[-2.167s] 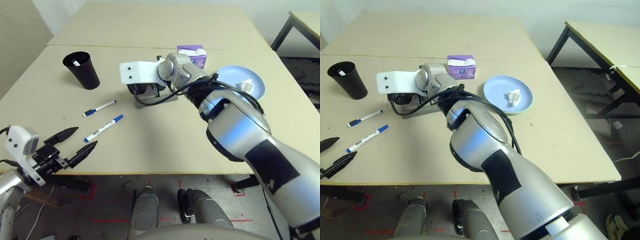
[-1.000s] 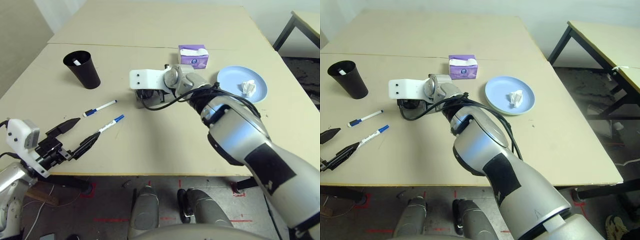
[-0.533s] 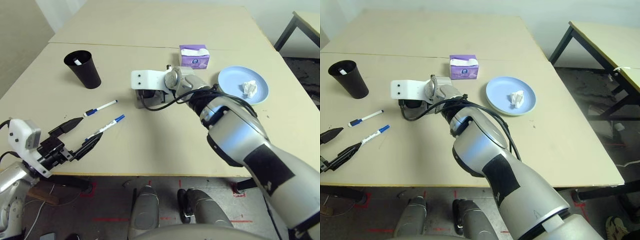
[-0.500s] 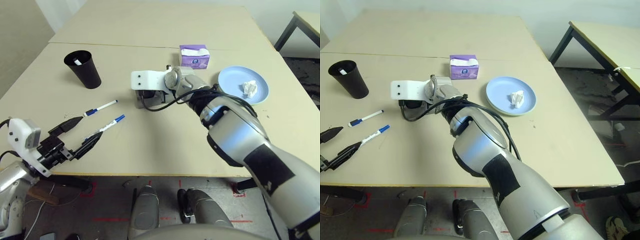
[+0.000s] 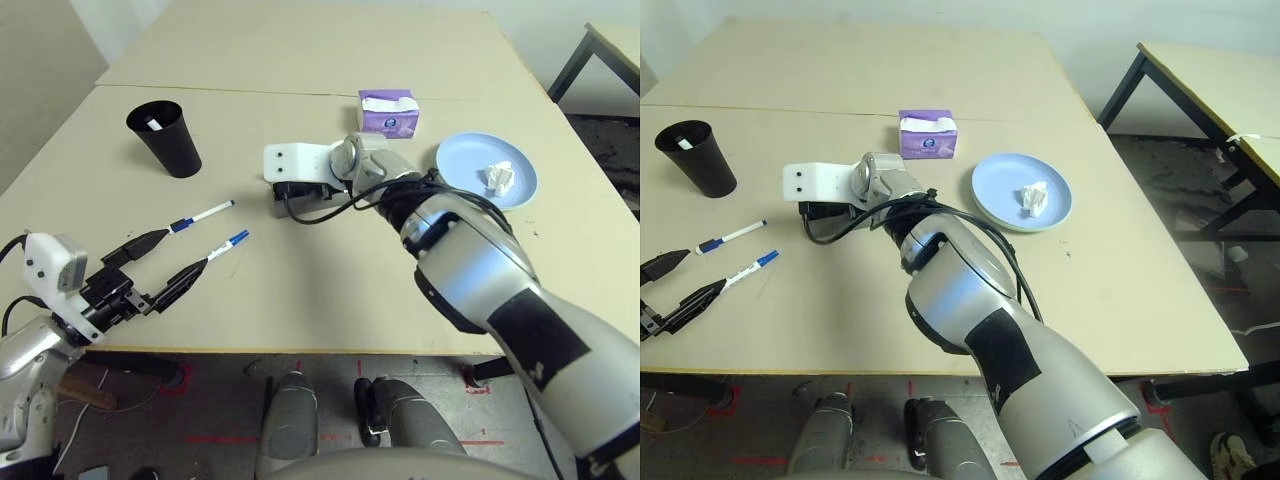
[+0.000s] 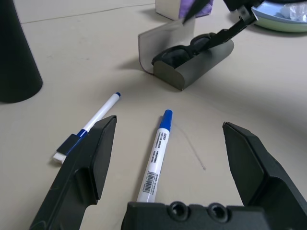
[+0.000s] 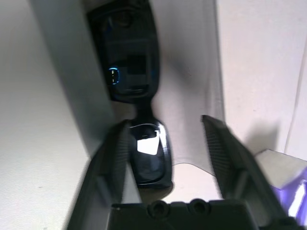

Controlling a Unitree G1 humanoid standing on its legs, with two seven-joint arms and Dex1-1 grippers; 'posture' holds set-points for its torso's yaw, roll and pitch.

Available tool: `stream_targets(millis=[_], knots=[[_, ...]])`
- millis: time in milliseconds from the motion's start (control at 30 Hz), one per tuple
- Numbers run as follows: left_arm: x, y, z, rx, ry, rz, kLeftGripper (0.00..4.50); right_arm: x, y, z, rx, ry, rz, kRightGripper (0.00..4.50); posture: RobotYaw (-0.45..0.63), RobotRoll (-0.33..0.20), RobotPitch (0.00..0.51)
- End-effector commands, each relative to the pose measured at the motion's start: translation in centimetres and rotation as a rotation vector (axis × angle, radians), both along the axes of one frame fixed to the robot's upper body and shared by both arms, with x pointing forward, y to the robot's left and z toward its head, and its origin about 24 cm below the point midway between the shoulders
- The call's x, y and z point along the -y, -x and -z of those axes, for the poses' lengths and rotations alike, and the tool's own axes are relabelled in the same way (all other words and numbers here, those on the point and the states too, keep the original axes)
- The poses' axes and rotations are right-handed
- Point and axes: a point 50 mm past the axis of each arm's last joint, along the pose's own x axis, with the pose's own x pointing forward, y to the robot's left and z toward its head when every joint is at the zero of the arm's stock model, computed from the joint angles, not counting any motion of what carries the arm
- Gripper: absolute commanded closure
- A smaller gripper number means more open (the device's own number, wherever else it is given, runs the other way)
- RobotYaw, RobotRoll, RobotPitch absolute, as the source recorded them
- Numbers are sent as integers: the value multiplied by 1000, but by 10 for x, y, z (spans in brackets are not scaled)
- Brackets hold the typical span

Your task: Organize and tidy the items on the table.

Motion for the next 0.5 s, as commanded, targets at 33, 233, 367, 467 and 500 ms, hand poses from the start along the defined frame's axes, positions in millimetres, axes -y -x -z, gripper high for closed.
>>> stream_targets(millis=[33, 233, 367, 467, 500], knots=[[1, -2, 6, -19, -1, 11, 0, -3, 4, 10, -55, -6, -4, 288, 169, 0, 172], [1, -7, 9, -27, 3, 21, 0, 3, 0, 4, -42, -17, 15, 37, 149, 0, 167], [1, -10, 12, -33, 8, 25, 0, 7, -5, -12, -26, -52, 34, 37, 136, 0, 162], [2, -12, 14, -34, 12, 29, 0, 7, -6, -27, -24, -114, 48, 37, 129, 0, 159], [2, -12, 15, -35, 13, 29, 0, 6, -7, -36, -33, -162, 56, 37, 126, 0, 158]])
